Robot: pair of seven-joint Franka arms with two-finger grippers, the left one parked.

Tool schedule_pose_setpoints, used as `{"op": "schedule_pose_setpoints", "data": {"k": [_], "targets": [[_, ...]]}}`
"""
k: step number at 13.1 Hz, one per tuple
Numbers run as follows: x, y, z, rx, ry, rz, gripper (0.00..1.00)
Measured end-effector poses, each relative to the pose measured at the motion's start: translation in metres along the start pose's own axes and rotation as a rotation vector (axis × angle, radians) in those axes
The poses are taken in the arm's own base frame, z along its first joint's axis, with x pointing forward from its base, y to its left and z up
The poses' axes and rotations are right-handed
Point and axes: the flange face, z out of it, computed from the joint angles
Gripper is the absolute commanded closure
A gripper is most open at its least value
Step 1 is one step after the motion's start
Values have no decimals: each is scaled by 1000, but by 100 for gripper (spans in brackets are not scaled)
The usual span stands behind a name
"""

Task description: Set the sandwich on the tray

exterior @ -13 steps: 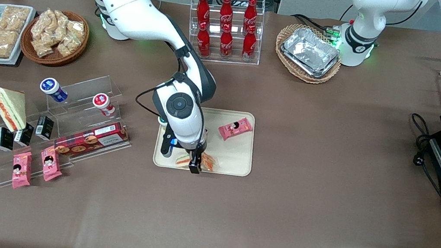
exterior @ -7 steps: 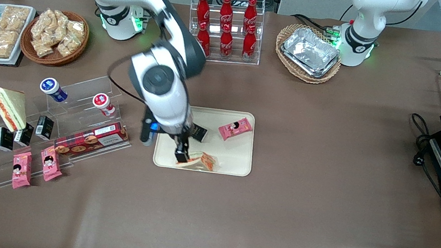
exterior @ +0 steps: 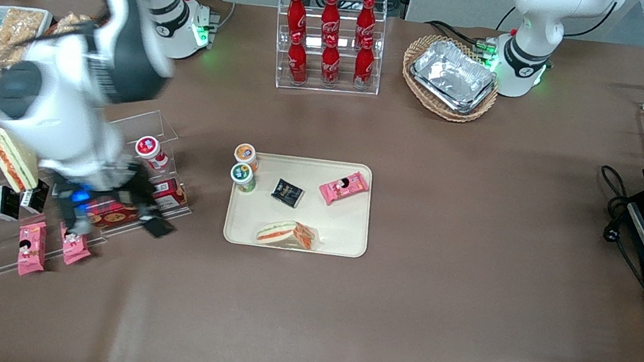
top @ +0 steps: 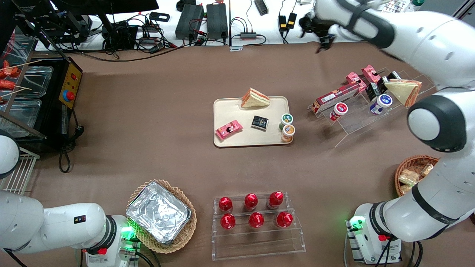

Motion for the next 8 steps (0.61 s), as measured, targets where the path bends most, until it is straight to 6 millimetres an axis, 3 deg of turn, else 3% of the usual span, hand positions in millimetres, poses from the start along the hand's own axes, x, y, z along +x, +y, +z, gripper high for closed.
{"op": "schedule_pose_setpoints", "data": {"k": [2, 4, 6, 8], "targets": [[40, 29, -22, -23, -21, -193, 0], [64, 53, -41, -34, -32, -367, 0], [84, 75, -58, -59, -14, -487, 0], [89, 91, -81, -141, 58, -549, 0]]}}
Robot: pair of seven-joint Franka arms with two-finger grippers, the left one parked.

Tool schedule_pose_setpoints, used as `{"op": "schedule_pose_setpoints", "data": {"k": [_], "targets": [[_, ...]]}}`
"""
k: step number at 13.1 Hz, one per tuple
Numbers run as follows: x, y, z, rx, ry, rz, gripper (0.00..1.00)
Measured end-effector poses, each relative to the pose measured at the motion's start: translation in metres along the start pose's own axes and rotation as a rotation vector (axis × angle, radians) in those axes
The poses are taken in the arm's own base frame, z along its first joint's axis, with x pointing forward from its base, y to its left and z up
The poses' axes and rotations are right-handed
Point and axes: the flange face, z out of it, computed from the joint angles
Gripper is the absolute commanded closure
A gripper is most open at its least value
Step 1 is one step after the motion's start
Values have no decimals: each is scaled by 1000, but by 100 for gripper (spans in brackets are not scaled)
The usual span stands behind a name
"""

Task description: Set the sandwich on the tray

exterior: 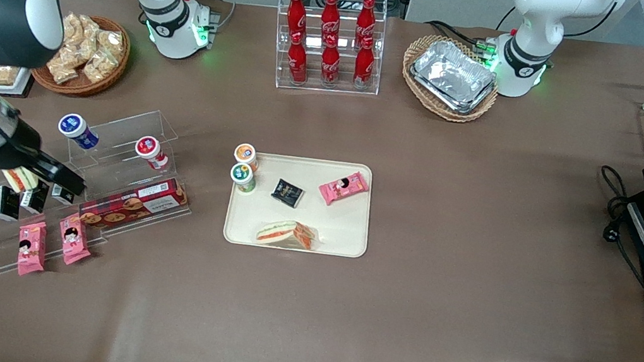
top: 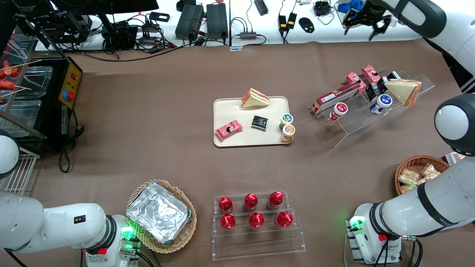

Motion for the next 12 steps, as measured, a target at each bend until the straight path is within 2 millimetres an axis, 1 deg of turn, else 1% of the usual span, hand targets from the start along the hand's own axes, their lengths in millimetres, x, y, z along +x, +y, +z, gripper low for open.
{"op": "schedule_pose_setpoints", "data": {"k": [2, 3, 4, 5, 7, 8, 12], "targets": [[-11, 12, -29, -24, 40, -59, 0], [-17, 22, -44, -24, 50, -121, 0], [-20, 34, -55, -26, 50, -184, 0], [-21, 48, -61, -27, 43, -228, 0], [-21, 70, -63, -11, 16, -263, 0], [-20, 76, -63, -6, 12, -271, 0], [-20, 75, -62, -2, 9, -275, 0]]}}
